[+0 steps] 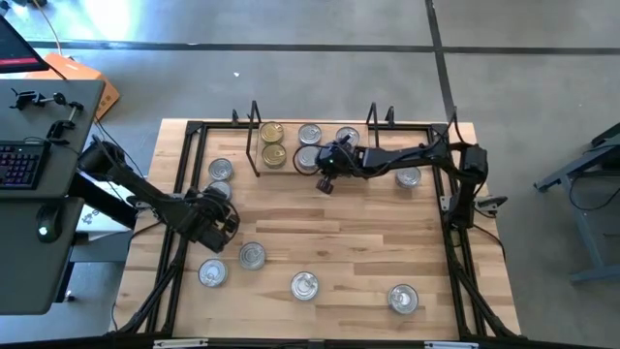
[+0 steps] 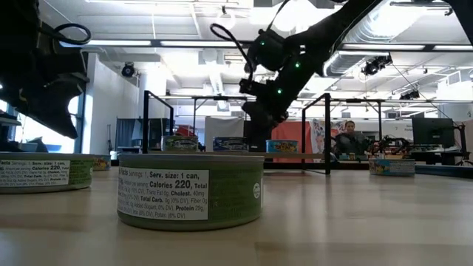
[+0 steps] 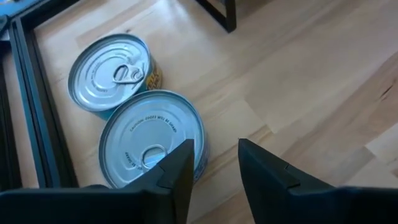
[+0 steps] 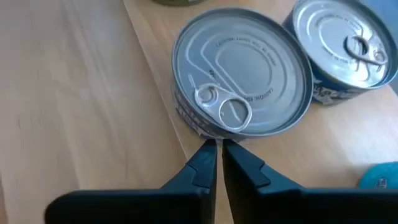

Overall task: Stack canned seafood by type on shelf
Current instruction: Put the blue tuna can on the shelf, then put the yellow blue tuna can on the shelf

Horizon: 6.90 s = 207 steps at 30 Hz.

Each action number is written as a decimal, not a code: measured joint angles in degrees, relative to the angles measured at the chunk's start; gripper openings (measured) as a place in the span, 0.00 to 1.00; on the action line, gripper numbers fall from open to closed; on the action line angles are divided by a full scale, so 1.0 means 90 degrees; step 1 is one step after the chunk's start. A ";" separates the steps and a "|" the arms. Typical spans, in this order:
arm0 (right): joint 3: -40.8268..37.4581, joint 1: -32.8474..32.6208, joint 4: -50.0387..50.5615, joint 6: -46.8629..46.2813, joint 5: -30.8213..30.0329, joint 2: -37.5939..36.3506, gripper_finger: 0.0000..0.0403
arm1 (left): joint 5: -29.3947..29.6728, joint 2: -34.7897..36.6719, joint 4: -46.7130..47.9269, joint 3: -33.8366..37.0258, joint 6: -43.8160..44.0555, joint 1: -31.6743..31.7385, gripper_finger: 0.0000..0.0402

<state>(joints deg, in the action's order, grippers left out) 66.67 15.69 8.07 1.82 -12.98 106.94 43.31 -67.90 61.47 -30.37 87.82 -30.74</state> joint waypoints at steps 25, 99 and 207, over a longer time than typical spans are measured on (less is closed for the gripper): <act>0.0000 -0.2698 0.1249 -0.0180 -0.0777 -0.1297 0.04 | -0.0903 0.0083 -0.2120 0.0670 -0.2851 0.2407 0.36; -0.3055 -0.2023 0.3636 -0.3631 -0.0790 -0.2614 0.14 | 0.0261 0.0211 -0.6573 0.0323 -0.7997 0.0693 0.33; -0.2711 -0.3930 -0.0568 0.0163 -0.4668 -0.1781 0.30 | -0.4817 -0.2744 -0.5429 -0.3173 -1.0869 0.3447 0.07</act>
<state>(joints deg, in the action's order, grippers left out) 42.28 -19.69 2.96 3.28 -54.99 90.91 -0.04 -92.60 12.61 -58.92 -10.00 0.28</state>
